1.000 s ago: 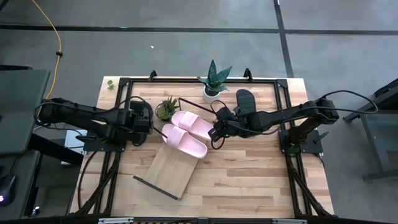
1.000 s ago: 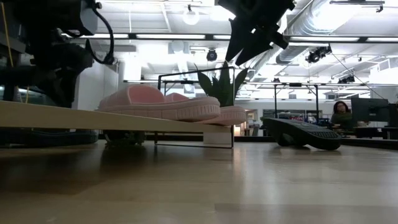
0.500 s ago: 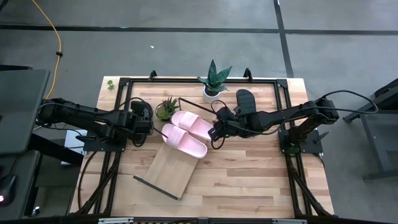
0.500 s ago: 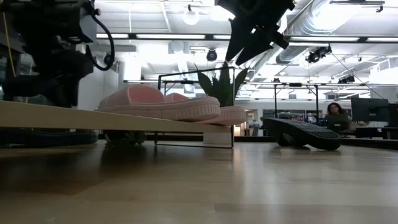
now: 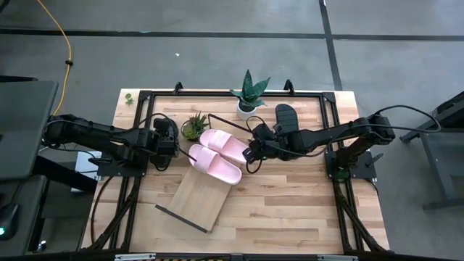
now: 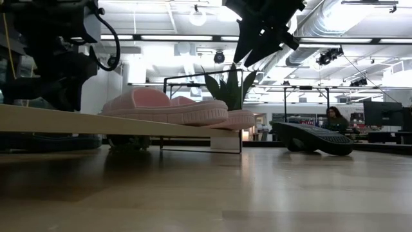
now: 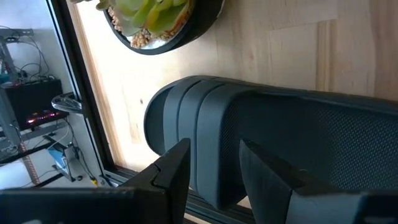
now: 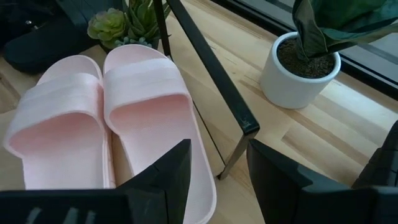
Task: Pick and place slides into the shelf
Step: Put the left black slide on the shelf
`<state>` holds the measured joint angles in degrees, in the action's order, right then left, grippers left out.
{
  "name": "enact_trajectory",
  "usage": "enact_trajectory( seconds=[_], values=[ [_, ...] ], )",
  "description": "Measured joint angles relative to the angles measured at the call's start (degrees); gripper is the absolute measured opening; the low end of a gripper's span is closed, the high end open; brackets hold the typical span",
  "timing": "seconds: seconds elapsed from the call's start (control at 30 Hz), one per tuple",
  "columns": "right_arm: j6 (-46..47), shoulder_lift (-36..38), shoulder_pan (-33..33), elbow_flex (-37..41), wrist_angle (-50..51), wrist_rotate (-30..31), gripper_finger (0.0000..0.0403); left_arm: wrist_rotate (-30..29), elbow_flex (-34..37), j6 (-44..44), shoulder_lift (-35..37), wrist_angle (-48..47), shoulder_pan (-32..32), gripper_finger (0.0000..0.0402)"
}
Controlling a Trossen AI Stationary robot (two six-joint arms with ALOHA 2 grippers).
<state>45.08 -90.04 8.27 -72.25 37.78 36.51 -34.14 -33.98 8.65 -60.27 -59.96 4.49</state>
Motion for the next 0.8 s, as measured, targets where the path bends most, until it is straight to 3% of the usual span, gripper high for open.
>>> enact_trajectory(
  seconds=[0.4, 0.57, 0.8],
  values=[
    [0.0, 0.0, -0.01, 0.0, -0.07, 0.46, 0.0146, 0.04, 1.91, 1.67, 0.02, 1.79, 0.0, 0.0127],
    [0.05, 0.0, 0.0, 0.0, -0.94, 0.41, 0.0146, -3.57, 2.64, 0.63, 0.02, 1.98, 0.0, 0.0127],
    [-0.06, 0.0, -0.02, 0.0, -2.34, 0.97, 0.0146, -3.77, 3.97, 0.55, 0.0, 3.46, 0.04, 0.0126]
  ],
)
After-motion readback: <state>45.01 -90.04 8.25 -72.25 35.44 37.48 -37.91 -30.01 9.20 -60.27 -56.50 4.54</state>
